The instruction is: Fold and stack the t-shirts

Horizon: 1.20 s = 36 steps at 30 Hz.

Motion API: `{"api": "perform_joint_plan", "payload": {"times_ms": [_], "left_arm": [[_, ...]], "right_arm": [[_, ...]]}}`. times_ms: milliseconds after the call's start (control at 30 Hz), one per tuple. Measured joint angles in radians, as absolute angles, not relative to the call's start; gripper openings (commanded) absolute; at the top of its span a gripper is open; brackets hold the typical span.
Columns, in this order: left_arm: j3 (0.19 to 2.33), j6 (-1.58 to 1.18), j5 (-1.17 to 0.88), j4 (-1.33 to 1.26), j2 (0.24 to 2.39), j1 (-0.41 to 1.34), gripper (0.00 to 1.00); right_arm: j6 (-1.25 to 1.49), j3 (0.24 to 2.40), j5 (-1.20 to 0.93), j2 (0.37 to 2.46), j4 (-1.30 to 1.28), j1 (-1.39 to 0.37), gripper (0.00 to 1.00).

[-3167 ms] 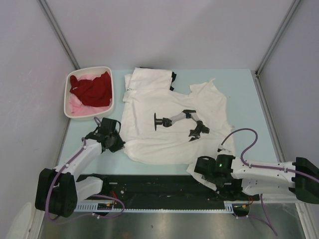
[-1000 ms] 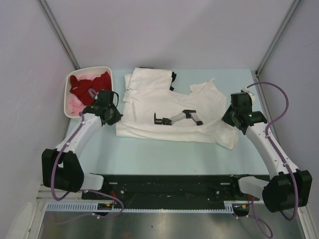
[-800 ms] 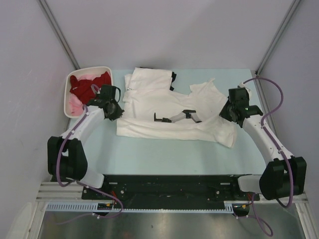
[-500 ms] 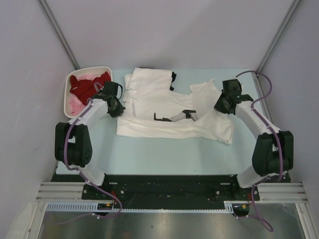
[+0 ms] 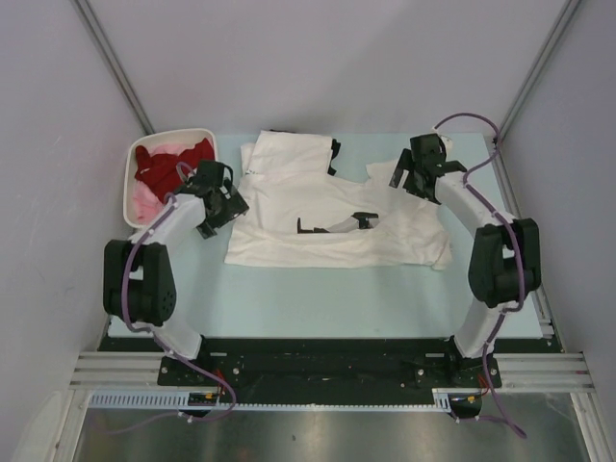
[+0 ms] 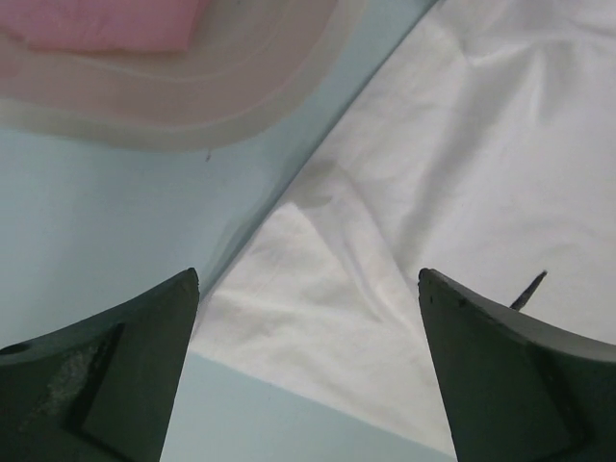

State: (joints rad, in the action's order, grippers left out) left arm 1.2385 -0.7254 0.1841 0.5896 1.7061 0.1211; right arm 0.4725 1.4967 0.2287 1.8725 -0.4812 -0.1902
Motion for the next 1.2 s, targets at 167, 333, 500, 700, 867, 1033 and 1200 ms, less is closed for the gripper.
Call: {"api": "perform_joint_plan", "payload": {"times_ms": [167, 333, 500, 700, 867, 1033, 1200], "left_arm": [[1.055, -0.733, 0.171, 0.589, 1.467, 0.166, 1.00], [0.849, -0.754, 0.110, 0.553, 1.261, 0.248, 1.00], [0.672, -0.807, 0.078, 0.524, 1.205, 0.280, 1.00], [0.614, -0.865, 0.138, 0.482, 1.167, 0.285, 1.00], [0.616, -0.938, 0.194, 0.449, 1.209, 0.286, 0.95], [0.616, -1.020, 0.223, 0.421, 1.299, 0.286, 0.84], [0.619, -1.081, 0.251, 0.352, 1.332, 0.285, 0.66]], "right_arm": [[0.497, 1.389, 0.337, 1.629, -0.557, -0.252, 1.00], [0.579, 1.221, 0.432, 1.393, -0.653, -0.299, 1.00], [0.668, 1.058, 0.467, 1.325, -0.771, -0.317, 1.00], [0.715, 0.970, 0.467, 1.246, -0.810, -0.325, 1.00], [0.719, 0.969, 0.467, 1.187, -0.806, -0.340, 1.00], [0.718, 0.969, 0.465, 1.176, -0.807, -0.345, 0.99], [0.714, 0.969, 0.465, 1.130, -0.807, -0.345, 1.00]]}}
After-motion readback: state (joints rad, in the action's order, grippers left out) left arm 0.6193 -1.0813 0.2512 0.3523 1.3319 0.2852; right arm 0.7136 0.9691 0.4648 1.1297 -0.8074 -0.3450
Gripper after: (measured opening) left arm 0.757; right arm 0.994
